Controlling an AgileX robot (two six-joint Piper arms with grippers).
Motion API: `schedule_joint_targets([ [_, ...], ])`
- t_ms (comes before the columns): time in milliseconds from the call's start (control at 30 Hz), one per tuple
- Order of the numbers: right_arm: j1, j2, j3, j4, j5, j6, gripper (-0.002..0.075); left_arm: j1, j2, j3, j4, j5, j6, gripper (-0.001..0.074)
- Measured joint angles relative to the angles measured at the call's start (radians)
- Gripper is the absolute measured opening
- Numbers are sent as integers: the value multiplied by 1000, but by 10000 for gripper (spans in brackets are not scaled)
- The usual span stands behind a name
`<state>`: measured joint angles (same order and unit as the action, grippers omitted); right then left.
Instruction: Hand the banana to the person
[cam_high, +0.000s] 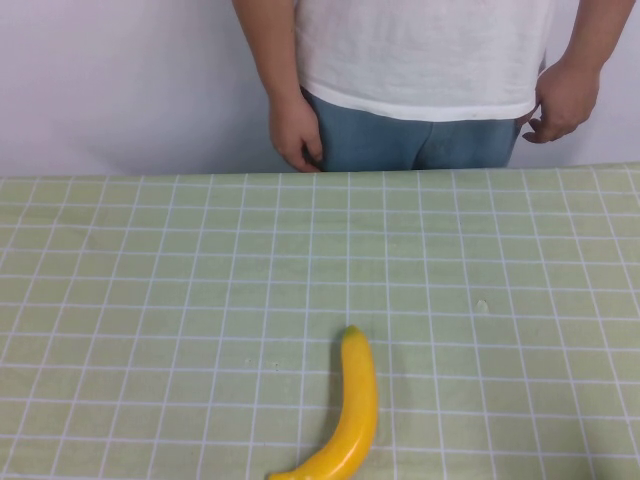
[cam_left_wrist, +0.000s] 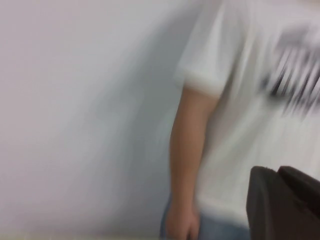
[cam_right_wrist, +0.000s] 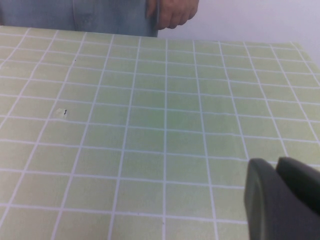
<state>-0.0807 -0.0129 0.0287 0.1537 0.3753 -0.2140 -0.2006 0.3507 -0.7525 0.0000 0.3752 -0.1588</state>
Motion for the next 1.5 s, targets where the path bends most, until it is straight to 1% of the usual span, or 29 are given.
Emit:
schedule_joint_targets([
  [200, 0, 0, 0, 0, 0, 0, -7, 0, 161, -13, -18, 199, 0, -4],
  [367, 0, 0, 0, 0, 0, 0, -7, 0, 354, -45, -64, 416, 24, -4],
  [433, 0, 0, 0, 0, 0, 0, -7, 0, 442, -70, -116, 494, 86, -4],
  [500, 0, 0, 0, 0, 0, 0, -7, 0, 539, -104, -187, 567, 184, -4],
  [600, 0, 0, 0, 0, 0, 0, -7, 0, 673, -151, -300, 629, 310, 3],
  [667, 0, 0, 0, 0, 0, 0, -7, -5, 738, -176, -365, 643, 377, 35],
  [733, 0, 0, 0, 0, 0, 0, -7, -26, 798, -198, -421, 646, 437, 113],
  [867, 0, 0, 0, 0, 0, 0, -7, -124, 928, -226, -468, 643, 479, 347],
  [900, 0, 0, 0, 0, 0, 0, -7, -166, 959, -231, -470, 635, 481, 392],
  [967, 0, 0, 0, 0, 0, 0, -7, -236, 1014, -235, -464, 613, 483, 435],
  [1067, 0, 0, 0, 0, 0, 0, -7, -352, 1089, -237, -434, 543, 444, 462],
  [1200, 0, 0, 0, 0, 0, 0, -7, -501, 1163, -238, -361, 430, 307, 469],
  [1300, 0, 0, 0, 0, 0, 0, -8, -597, 1211, -238, -294, 370, 219, 470],
  [1400, 0, 0, 0, 0, 0, 0, -7, -665, 1257, -238, -254, 341, 194, 472],
  [1500, 0, 0, 0, 0, 0, 0, -7, -705, 1301, -238, -245, 331, 184, 472],
])
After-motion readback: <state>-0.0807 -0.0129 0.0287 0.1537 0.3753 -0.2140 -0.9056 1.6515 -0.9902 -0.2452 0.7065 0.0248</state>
